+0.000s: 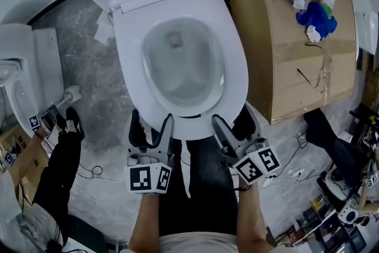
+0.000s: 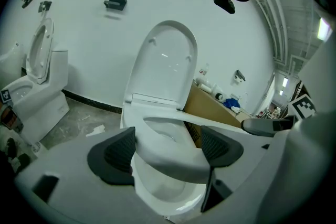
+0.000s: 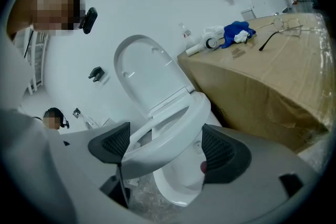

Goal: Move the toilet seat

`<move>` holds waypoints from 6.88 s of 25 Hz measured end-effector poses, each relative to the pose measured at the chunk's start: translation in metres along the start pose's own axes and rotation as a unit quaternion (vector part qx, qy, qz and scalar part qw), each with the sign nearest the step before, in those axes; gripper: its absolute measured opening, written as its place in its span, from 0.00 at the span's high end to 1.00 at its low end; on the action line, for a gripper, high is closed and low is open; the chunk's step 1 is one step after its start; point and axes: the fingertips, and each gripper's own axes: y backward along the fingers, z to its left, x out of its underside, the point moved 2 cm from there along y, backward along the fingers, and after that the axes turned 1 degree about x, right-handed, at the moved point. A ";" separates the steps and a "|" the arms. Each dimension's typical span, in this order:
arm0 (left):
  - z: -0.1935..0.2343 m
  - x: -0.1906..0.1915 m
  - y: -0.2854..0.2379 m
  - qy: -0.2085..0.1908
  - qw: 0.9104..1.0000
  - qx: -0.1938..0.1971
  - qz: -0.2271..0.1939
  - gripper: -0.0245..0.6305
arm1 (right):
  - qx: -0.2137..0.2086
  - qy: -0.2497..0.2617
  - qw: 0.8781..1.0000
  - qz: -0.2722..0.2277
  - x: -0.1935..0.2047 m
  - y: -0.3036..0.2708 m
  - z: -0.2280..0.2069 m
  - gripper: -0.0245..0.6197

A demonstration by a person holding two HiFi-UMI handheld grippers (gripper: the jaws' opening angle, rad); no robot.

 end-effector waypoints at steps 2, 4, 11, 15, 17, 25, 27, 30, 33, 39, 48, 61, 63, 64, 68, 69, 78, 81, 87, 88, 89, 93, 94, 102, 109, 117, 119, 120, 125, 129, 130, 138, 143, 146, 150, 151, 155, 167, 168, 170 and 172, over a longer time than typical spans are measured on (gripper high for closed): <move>-0.002 -0.008 0.001 -0.006 1.000 0.000 -0.010 0.36 | -0.003 0.002 1.000 -0.005 -0.005 0.000 0.003 0.28; -0.007 -0.016 0.003 -0.031 0.999 0.000 -0.021 0.39 | -0.006 0.004 1.000 -0.009 -0.009 0.001 0.006 0.28; -0.020 -0.035 0.010 -0.089 0.995 -0.007 -0.052 0.72 | -0.010 0.005 1.000 -0.018 -0.021 0.002 0.014 0.29; -0.026 -0.043 0.009 -0.118 0.991 0.003 -0.058 0.90 | -0.012 0.005 1.000 -0.022 -0.026 0.002 0.017 0.29; -0.027 -0.047 0.009 -0.123 0.991 0.003 -0.061 0.93 | -0.013 0.003 1.000 -0.025 -0.029 0.002 0.020 0.29; -0.030 -0.064 0.008 -0.125 0.990 0.013 -0.070 0.94 | -0.020 -0.004 0.999 -0.040 -0.042 0.002 0.026 0.29; -0.030 -0.067 0.008 -0.126 0.989 0.012 -0.071 0.94 | -0.021 -0.001 0.999 -0.042 -0.043 0.002 0.027 0.28; -0.031 -0.071 0.007 -0.127 0.989 0.012 -0.074 0.94 | -0.021 0.005 0.999 -0.047 -0.047 0.002 0.029 0.28; -0.031 -0.079 0.008 -0.125 0.989 0.013 -0.081 0.94 | -0.020 -0.001 0.998 -0.059 -0.053 0.002 0.033 0.28; -0.033 -0.096 0.008 -0.124 0.988 0.016 -0.092 0.94 | -0.003 0.007 0.997 -0.076 -0.070 0.004 0.041 0.28; -0.035 -0.118 0.008 -0.124 0.986 0.024 -0.109 0.94 | -0.024 0.145 0.985 -0.086 -0.099 0.007 0.064 0.38; -0.041 -0.149 0.008 -0.142 0.979 0.062 -0.129 0.94 | -0.074 0.247 0.960 -0.110 -0.125 0.004 0.101 0.79; -0.041 -0.152 0.007 -0.142 0.979 0.065 -0.131 0.94 | -0.067 0.249 0.959 -0.115 -0.130 0.003 0.099 0.91; -0.041 -0.154 0.007 -0.141 0.979 0.065 -0.131 0.94 | -0.066 0.251 0.959 -0.116 -0.133 0.003 0.098 0.91; -0.040 -0.162 0.005 -0.138 0.979 0.066 -0.133 0.94 | -0.066 0.259 0.956 -0.121 -0.142 -0.002 0.101 0.94; -0.040 -0.164 0.005 -0.138 0.979 0.067 -0.132 0.94 | -0.066 0.259 0.956 -0.123 -0.144 -0.003 0.102 0.94; -0.040 -0.186 0.002 -0.137 0.977 0.072 -0.145 0.95 | -0.073 0.261 0.952 -0.143 -0.166 -0.009 0.112 0.94; -0.040 -0.194 0.001 -0.133 0.977 0.073 -0.152 0.95 | -0.076 0.266 0.950 -0.146 -0.175 -0.012 0.117 0.94; -0.037 -0.208 -0.003 -0.130 0.975 0.074 -0.162 0.95 | -0.082 0.271 0.946 -0.157 -0.188 -0.019 0.125 0.94; -0.036 -0.211 -0.003 -0.130 0.975 0.075 -0.165 0.95 | -0.083 0.273 0.946 -0.155 -0.188 -0.020 0.125 0.94; -0.036 -0.213 -0.005 -0.130 0.974 0.076 -0.168 0.95 | -0.084 0.275 0.945 -0.156 -0.190 -0.021 0.125 0.94; -0.037 -0.218 -0.005 -0.127 0.974 0.077 -0.169 0.95 | -0.086 0.278 0.944 -0.157 -0.196 -0.021 0.128 0.94; -0.036 -0.219 -0.005 -0.127 0.974 0.076 -0.169 0.95 | -0.087 0.279 0.943 -0.158 -0.197 -0.022 0.129 0.94; -0.034 -0.234 -0.009 -0.124 0.973 0.077 -0.182 0.95 | -0.093 0.285 0.940 -0.166 -0.210 -0.029 0.136 0.94; -0.030 -0.249 -0.014 -0.122 0.971 0.076 -0.191 0.95 | -0.097 0.290 0.936 -0.177 -0.224 -0.038 0.143 0.94; -0.028 -0.265 -0.020 -0.121 0.969 0.071 -0.204 0.95 | -0.104 0.294 0.932 -0.185 -0.239 -0.047 0.149 0.94; -0.028 -0.270 -0.022 -0.121 0.968 0.070 -0.207 0.95 | -0.106 0.294 0.931 -0.189 -0.244 -0.049 0.150 0.94; -0.028 -0.272 -0.023 -0.121 0.968 0.069 -0.207 0.95 | -0.107 0.294 0.931 -0.190 -0.246 -0.050 0.151 0.94; -0.026 -0.282 -0.028 -0.120 0.967 0.068 -0.213 0.95 | -0.109 0.298 0.928 -0.196 -0.256 -0.057 0.155 0.94; -0.023 -0.290 -0.032 -0.122 0.965 0.066 -0.221 0.95 | -0.112 0.300 0.926 -0.200 -0.263 -0.064 0.158 0.94; -0.023 -0.292 -0.033 -0.122 0.965 0.065 -0.223 0.95 | -0.112 0.300 0.926 -0.201 -0.265 -0.065 0.158 0.94; -0.021 -0.305 -0.041 -0.125 0.963 0.064 -0.229 0.95 | -0.112 0.305 0.923 -0.206 -0.278 -0.076 0.163 0.94; -0.020 -0.311 -0.045 -0.125 0.963 0.061 -0.231 0.95 | -0.112 0.307 0.922 -0.206 -0.284 -0.081 0.165 0.94; -0.020 -0.314 -0.047 -0.127 0.963 0.060 -0.232 0.95 | -0.111 0.307 0.923 -0.204 -0.288 -0.083 0.165 0.94; -0.020 -0.321 -0.051 -0.128 0.961 0.063 -0.235 0.95 | -0.111 0.310 0.921 -0.209 -0.294 -0.087 0.167 0.94; -0.019 -0.322 -0.051 -0.129 0.961 0.063 -0.237 0.95 | -0.111 0.310 0.920 -0.212 -0.295 -0.089 0.168 0.94; -0.016 -0.325 -0.055 -0.131 0.960 0.065 -0.239 0.95 | -0.111 0.311 0.918 -0.218 -0.298 -0.094 0.169 0.94; -0.012 -0.337 -0.063 -0.132 0.959 0.058 -0.244 0.95 | -0.118 0.313 0.916 -0.221 -0.309 -0.106 0.172 0.94; -0.011 -0.339 -0.064 -0.132 0.959 0.056 -0.246 0.95 | -0.120 0.313 0.916 -0.222 -0.310 -0.107 0.172 0.94; -0.011 -0.341 -0.065 -0.134 0.958 0.055 -0.249 0.95 | -0.122 0.313 0.915 -0.223 -0.312 -0.109 0.173 0.94; -0.011 -0.343 -0.067 -0.135 0.958 0.053 -0.249 0.95 | -0.123 0.314 0.915 -0.223 -0.315 -0.111 0.173 0.94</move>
